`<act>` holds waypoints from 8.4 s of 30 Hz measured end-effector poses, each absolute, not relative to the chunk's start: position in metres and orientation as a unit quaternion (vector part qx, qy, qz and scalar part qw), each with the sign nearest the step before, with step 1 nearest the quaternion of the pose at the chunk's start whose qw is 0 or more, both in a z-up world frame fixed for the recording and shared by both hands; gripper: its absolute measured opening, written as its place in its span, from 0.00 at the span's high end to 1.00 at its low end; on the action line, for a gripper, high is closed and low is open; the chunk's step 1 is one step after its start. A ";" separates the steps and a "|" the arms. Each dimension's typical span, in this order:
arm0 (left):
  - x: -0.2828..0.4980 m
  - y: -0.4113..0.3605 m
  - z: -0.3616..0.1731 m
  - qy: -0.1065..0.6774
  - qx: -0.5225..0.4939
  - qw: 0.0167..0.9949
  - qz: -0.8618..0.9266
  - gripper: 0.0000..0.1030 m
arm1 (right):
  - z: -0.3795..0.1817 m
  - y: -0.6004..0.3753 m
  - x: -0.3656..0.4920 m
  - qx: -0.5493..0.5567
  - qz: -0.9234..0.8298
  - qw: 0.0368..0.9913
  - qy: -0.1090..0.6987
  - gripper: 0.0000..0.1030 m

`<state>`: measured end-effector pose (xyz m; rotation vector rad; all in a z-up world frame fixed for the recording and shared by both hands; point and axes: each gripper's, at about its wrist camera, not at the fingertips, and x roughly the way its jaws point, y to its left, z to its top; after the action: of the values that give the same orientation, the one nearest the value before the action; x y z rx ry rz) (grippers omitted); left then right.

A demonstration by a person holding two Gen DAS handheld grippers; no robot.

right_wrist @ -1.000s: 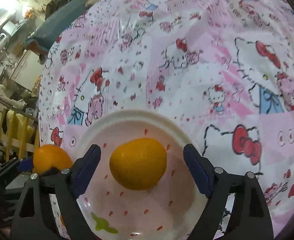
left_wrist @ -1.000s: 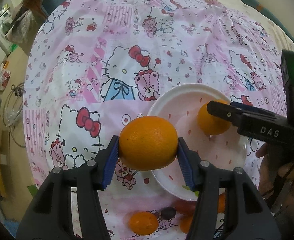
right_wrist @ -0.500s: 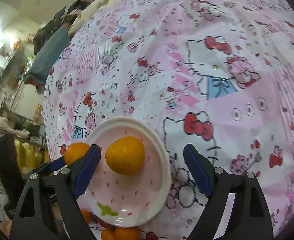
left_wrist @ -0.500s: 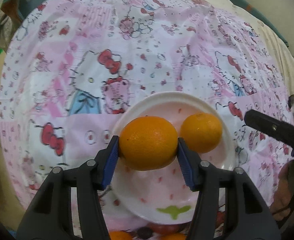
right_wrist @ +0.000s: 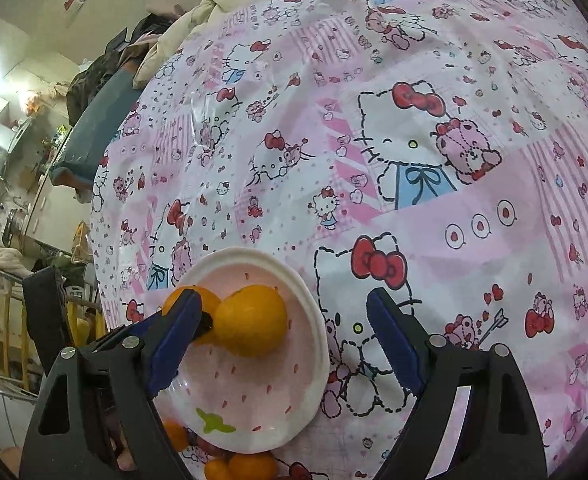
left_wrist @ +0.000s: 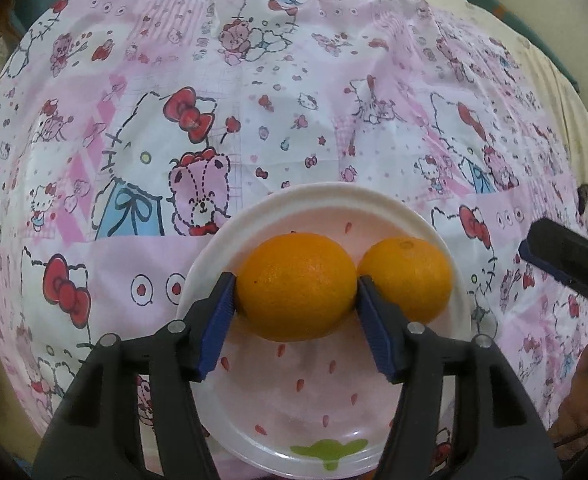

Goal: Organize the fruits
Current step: 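Lower the held orange onto the plate and open the left tool, then move the right tool to a small tangerine and grasp it, then grasp a small tangerine with the left tool while the right tool lifts its tangerine, then carry both tangerines onto the plate and open both tools, then move the left tool to the dark grape and grasp it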

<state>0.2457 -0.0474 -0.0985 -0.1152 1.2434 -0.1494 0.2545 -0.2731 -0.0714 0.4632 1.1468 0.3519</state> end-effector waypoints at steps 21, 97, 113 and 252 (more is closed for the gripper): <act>0.199 -0.004 -0.043 0.513 -0.076 0.855 -0.004 0.14 | -0.049 -0.264 0.226 0.186 0.183 0.811 0.523 0.16; 0.084 0.044 -0.069 0.595 -0.151 0.786 0.073 0.14 | -0.078 -0.232 0.110 0.107 0.243 0.775 0.574 0.58; 0.100 -0.006 -0.116 0.651 -0.057 0.755 0.046 0.61 | -0.061 -0.267 0.108 0.136 0.218 0.792 0.553 0.58; 0.128 0.015 -0.044 0.561 -0.084 0.824 0.002 0.20 | -0.053 -0.273 0.150 0.193 0.223 0.775 0.559 0.39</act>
<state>0.1277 0.0149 -0.0439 -0.1781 1.1922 0.0045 0.1504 -0.2727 -0.0529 0.4171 1.2114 0.4829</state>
